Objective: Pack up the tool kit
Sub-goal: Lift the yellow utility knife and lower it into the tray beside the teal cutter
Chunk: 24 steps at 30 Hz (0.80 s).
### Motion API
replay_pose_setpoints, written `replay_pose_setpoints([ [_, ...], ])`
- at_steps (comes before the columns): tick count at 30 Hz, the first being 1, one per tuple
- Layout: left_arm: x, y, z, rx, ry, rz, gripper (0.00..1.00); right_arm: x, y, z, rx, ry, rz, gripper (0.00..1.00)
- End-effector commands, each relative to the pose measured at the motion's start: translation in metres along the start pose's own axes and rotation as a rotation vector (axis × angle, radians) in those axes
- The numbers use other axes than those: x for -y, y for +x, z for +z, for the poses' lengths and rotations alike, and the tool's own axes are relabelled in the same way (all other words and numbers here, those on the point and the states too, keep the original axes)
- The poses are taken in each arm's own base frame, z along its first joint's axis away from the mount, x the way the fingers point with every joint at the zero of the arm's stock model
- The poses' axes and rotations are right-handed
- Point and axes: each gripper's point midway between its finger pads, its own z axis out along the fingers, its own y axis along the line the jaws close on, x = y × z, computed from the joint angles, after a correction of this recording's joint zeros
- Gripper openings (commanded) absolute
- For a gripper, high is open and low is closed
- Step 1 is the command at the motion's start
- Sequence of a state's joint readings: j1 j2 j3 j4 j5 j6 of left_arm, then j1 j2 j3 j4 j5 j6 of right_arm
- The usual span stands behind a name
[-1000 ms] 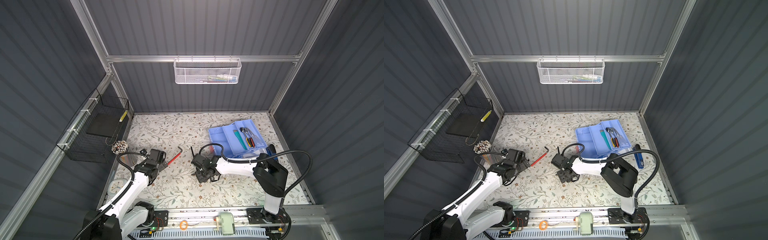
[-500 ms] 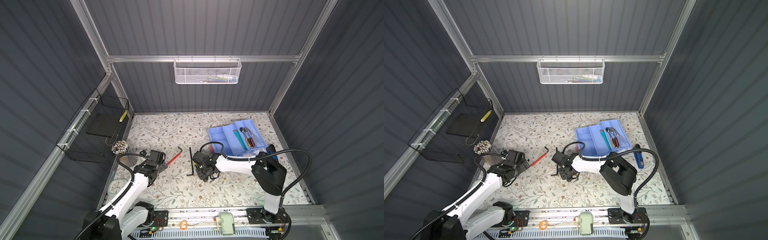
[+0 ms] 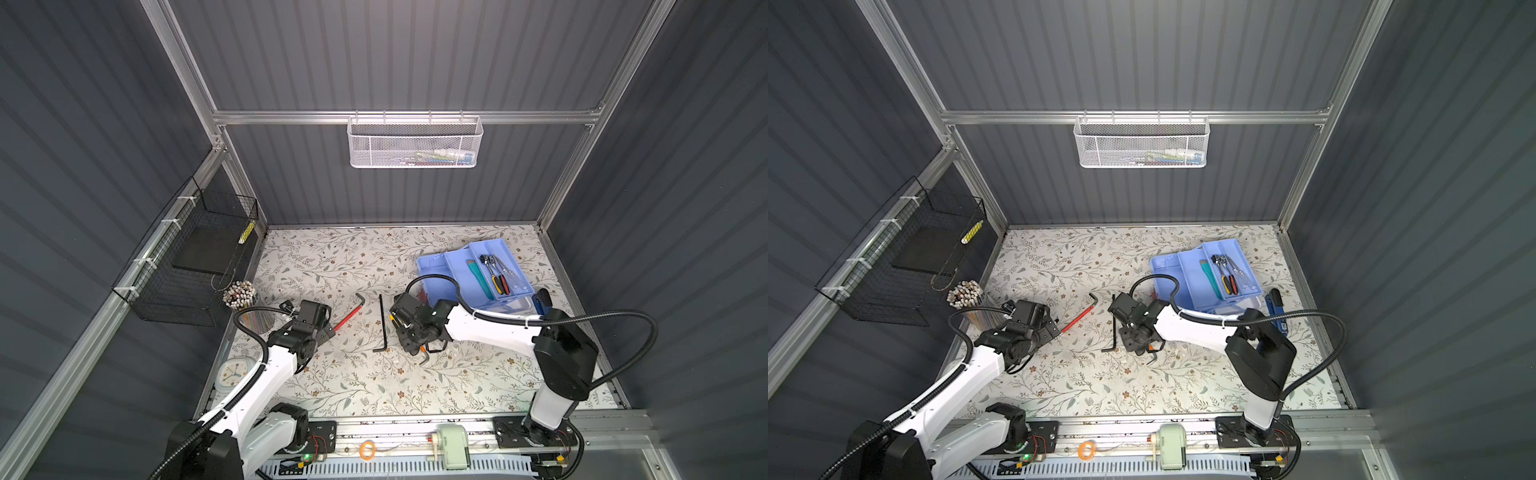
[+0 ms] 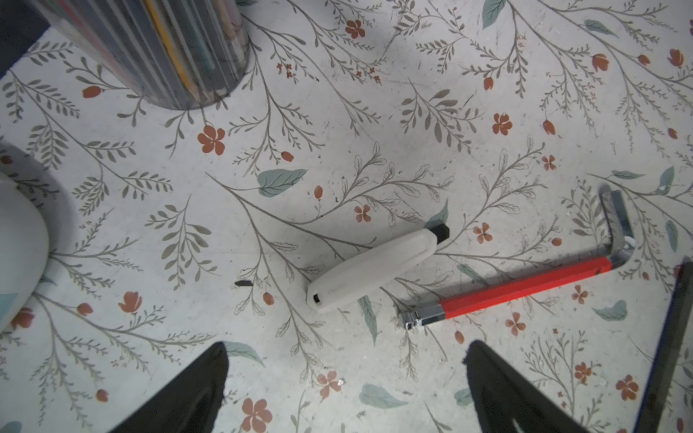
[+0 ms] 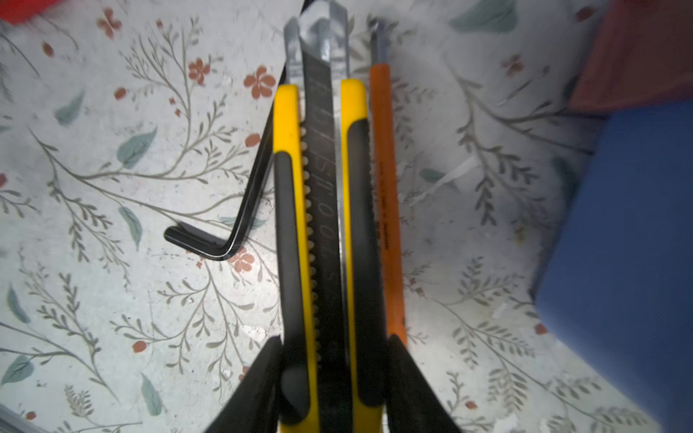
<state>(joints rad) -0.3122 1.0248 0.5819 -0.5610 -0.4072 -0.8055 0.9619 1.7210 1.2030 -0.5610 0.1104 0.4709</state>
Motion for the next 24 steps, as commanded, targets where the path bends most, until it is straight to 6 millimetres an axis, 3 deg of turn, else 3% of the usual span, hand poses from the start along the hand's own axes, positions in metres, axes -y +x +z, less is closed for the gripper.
replay_pose_setpoints([
  [1, -0.005, 0.004, 0.000, -0.011, -0.008, -0.001, 1.00, 0.025, -0.023, -0.030, 0.065, 0.051, 0.006, 0.28],
  [6, -0.007, 0.005, 0.000, -0.013, -0.015, 0.003, 1.00, 0.081, -0.035, -0.056, 0.114, 0.132, 0.047, 0.28],
  [13, -0.007, 0.006, 0.001, -0.013, -0.013, 0.005, 1.00, 0.161, -0.042, -0.077, 0.151, 0.264, 0.095, 0.28],
  [18, -0.006, 0.006, 0.002, -0.017, -0.011, 0.010, 1.00, 0.204, -0.039, -0.069, 0.105, 0.340, 0.090, 0.27],
  [24, -0.006, 0.006, 0.001, -0.017, -0.011, 0.011, 1.00, 0.235, -0.037, -0.059, 0.064, 0.383, 0.098, 0.27],
])
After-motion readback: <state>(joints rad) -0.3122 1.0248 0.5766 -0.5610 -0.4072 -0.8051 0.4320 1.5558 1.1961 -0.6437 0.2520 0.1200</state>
